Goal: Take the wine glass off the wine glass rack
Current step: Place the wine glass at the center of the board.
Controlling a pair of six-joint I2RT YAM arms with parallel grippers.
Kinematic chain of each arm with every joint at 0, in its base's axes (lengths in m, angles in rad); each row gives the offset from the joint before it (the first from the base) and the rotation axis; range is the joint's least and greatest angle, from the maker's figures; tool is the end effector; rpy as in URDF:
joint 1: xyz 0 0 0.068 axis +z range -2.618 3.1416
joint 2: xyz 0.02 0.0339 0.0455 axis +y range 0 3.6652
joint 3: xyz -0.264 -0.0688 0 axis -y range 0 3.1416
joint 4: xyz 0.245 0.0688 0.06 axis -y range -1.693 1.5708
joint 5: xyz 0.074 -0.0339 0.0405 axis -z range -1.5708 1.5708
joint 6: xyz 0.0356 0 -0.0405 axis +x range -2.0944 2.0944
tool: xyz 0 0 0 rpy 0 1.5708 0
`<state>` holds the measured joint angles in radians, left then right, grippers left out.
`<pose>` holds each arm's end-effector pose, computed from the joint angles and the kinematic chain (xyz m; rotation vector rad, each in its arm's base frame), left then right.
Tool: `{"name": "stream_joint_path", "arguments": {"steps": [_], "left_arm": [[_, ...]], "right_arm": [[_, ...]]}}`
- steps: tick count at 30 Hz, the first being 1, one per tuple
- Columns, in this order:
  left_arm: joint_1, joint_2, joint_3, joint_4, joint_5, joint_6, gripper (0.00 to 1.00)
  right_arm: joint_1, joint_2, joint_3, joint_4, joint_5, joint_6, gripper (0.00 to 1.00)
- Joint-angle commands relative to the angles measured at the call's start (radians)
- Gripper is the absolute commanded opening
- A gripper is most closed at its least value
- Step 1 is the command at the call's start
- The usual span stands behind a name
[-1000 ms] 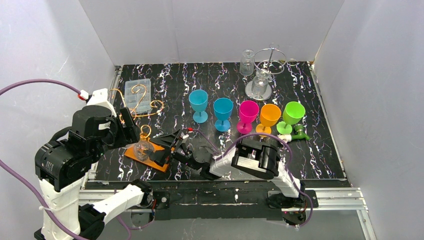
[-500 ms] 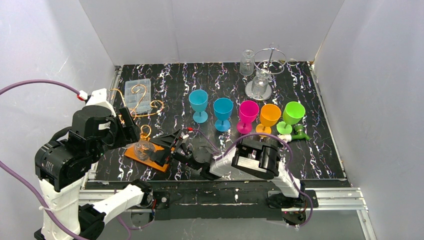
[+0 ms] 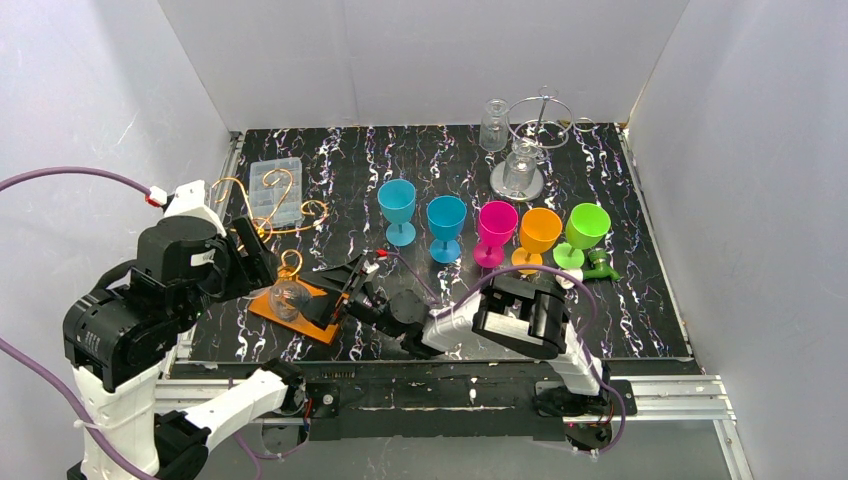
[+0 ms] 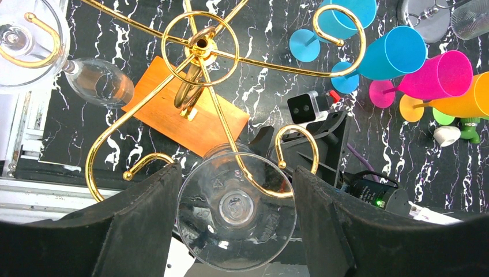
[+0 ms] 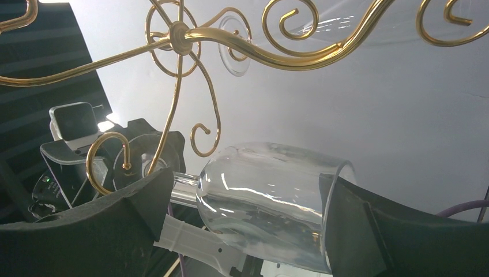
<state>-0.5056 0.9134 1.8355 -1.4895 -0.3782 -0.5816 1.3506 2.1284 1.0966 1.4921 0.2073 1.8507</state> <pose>0.0494 -0.0123 0.4964 -0.2990 2.0823 -0.2509 0.1020 0.4224 0.2064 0.6629 1.4998 2.6108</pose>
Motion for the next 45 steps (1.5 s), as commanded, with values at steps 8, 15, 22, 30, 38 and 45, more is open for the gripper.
{"name": "stream_joint_path", "arguments": {"steps": [8, 15, 22, 30, 38, 45], "left_arm": [[0.004, -0.032, -0.011, -0.099, 0.007, -0.063, 0.46], [0.004, -0.048, -0.037, -0.078, 0.027, -0.089, 0.46], [0.003, -0.067, -0.065, -0.059, 0.041, -0.123, 0.45], [0.003, -0.075, -0.075, -0.053, 0.036, -0.163, 0.45], [0.004, -0.07, -0.06, -0.045, 0.042, -0.193, 0.44], [0.004, -0.07, -0.064, -0.033, 0.057, -0.213, 0.43]], "right_arm": [[0.004, -0.129, -0.011, 0.293, -0.017, -0.064, 0.98], [0.006, -0.164, -0.035, 0.294, -0.025, -0.079, 0.97], [0.01, -0.195, -0.067, 0.295, -0.02, -0.078, 0.93], [0.013, -0.233, -0.087, 0.295, -0.016, -0.074, 0.87], [0.02, -0.271, -0.076, 0.295, -0.014, -0.078, 0.88], [0.025, -0.298, -0.07, 0.294, -0.02, -0.092, 0.87]]}}
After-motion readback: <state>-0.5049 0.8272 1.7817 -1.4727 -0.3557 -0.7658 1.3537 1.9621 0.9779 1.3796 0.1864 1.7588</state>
